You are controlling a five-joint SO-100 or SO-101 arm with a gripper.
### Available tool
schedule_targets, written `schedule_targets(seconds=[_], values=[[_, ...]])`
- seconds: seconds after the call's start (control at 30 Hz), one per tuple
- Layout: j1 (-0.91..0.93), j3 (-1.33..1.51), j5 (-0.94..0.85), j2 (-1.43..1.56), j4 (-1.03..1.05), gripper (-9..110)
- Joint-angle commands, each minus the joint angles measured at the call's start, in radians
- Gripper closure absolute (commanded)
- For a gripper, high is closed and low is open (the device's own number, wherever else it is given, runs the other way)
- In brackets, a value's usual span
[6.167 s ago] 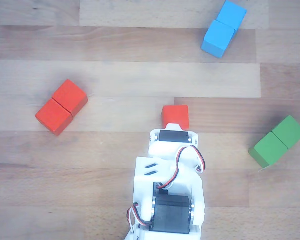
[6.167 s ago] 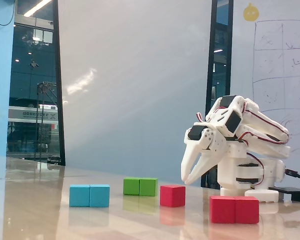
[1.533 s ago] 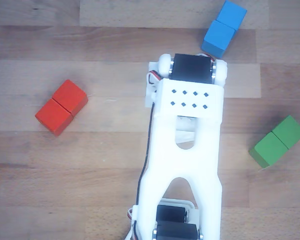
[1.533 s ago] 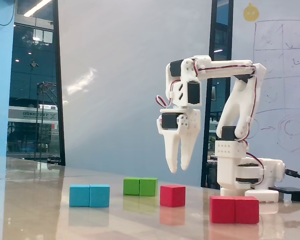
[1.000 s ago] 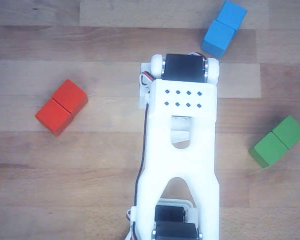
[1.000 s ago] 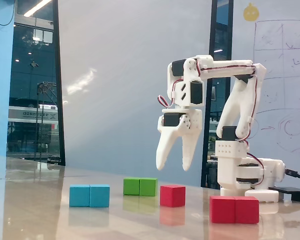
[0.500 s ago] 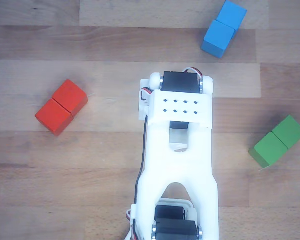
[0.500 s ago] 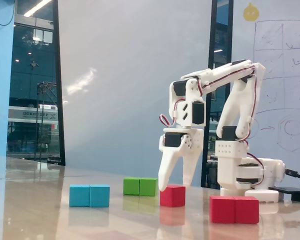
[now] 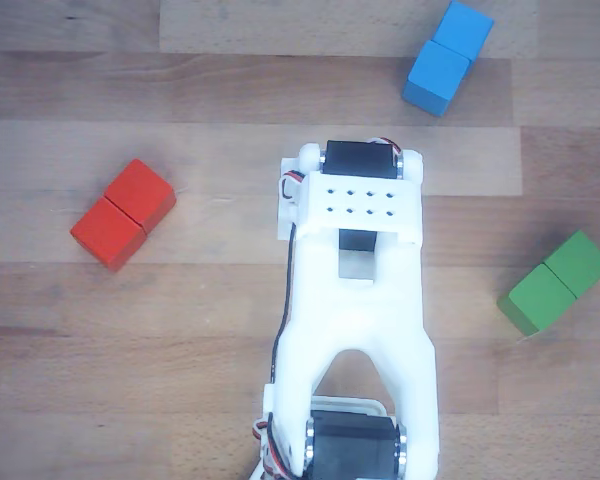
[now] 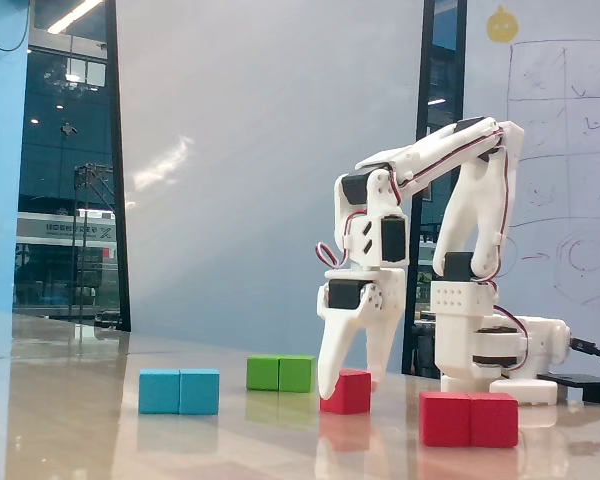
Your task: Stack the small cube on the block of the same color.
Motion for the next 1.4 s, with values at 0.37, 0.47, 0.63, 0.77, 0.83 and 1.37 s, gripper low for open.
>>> schedule_targets(seconds=[0.37,0.47,0.63,0.77,0.83,1.37], values=[[0.006,-0.008,-0.006,-0.014,-0.046,73],[0.006,-0.008,-0.006,-0.014,-0.046,77],[0.041,-0.008,-0.006,-0.014,-0.048,78],[0.104,-0.008,-0.006,-0.014,-0.049,76],[0.114,-0.008,-0.006,-0.014,-0.049,75],[0.109,-0.008,0.002,-0.009,-0.048,77]])
